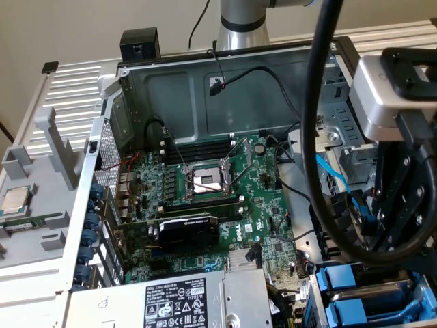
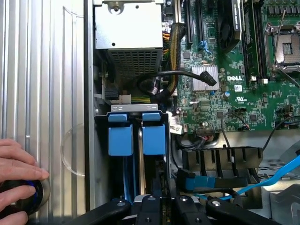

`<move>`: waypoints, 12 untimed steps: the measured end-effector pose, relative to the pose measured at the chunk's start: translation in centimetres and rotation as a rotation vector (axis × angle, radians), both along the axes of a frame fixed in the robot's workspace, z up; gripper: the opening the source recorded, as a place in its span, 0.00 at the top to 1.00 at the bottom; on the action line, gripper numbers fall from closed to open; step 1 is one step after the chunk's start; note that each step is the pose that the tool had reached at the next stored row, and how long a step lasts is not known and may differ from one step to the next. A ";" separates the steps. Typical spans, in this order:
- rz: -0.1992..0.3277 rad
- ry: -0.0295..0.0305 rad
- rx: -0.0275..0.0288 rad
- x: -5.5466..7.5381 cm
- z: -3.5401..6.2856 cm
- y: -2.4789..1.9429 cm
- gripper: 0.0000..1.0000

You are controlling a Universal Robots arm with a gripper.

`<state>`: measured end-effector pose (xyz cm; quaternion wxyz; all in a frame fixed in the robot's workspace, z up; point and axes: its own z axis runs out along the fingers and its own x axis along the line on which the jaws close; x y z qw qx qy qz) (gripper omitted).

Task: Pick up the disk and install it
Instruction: 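Insert the first disk wire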

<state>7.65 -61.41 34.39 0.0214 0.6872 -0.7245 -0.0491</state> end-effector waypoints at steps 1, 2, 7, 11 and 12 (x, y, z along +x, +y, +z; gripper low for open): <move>0.000 0.0022 0.0000 0.0 0.00 0.00 0.83; 0.000 0.0050 -0.0001 0.1 0.01 0.00 0.83; 0.000 0.0135 -0.0001 0.1 0.01 -0.01 0.83; 0.000 0.0136 -0.0001 0.1 0.01 -0.01 0.83; 0.000 0.0136 -0.0001 0.1 0.01 -0.01 0.83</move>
